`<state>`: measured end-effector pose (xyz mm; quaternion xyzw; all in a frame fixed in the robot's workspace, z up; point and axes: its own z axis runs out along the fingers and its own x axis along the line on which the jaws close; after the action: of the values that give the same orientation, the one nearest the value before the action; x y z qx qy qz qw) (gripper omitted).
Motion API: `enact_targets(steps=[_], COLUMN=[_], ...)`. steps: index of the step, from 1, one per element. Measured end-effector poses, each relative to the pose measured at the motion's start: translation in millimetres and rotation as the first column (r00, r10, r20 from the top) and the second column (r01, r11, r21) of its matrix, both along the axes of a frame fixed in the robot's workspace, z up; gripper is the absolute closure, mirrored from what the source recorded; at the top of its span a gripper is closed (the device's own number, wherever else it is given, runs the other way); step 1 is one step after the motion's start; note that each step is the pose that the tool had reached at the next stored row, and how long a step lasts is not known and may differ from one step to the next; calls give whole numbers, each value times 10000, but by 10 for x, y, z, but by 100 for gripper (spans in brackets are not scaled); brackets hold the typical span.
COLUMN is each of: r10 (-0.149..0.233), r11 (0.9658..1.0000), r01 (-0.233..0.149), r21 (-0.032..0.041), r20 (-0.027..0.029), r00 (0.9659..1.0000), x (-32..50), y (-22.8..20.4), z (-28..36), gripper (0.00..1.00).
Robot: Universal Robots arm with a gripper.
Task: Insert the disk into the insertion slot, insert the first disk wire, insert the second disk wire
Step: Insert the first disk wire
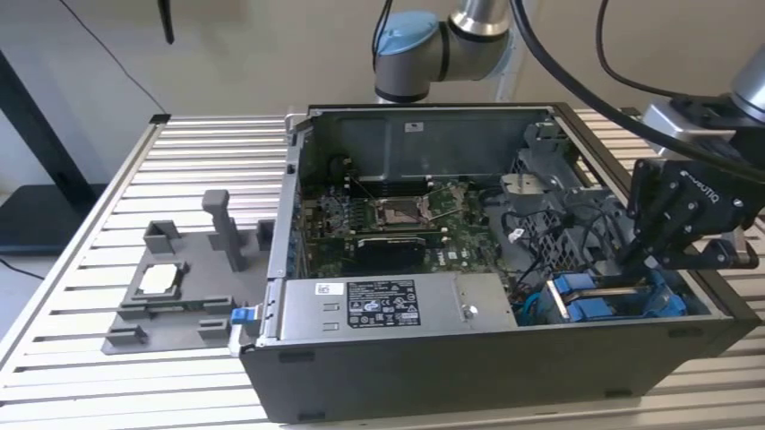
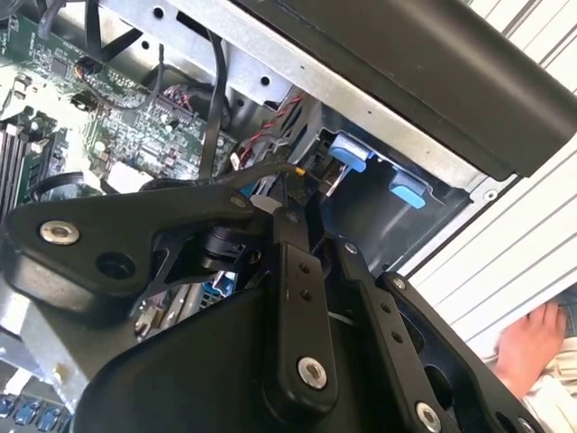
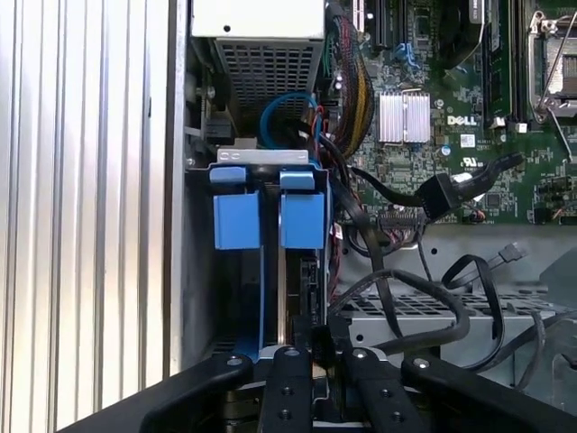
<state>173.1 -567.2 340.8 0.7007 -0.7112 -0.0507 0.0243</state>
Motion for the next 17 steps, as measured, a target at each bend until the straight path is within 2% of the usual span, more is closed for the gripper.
enact_targets(steps=[8,13,17], r10=[-34,-34,-36], r11=[10000,10000,9999], r01=[34,34,34], r21=[18,44,107], r20=[21,99,132], r00=[10000,9999,9999], x=[-11,-11,-11], y=[5,4,5], z=[-10,-20,-32], gripper=[81,81,81])
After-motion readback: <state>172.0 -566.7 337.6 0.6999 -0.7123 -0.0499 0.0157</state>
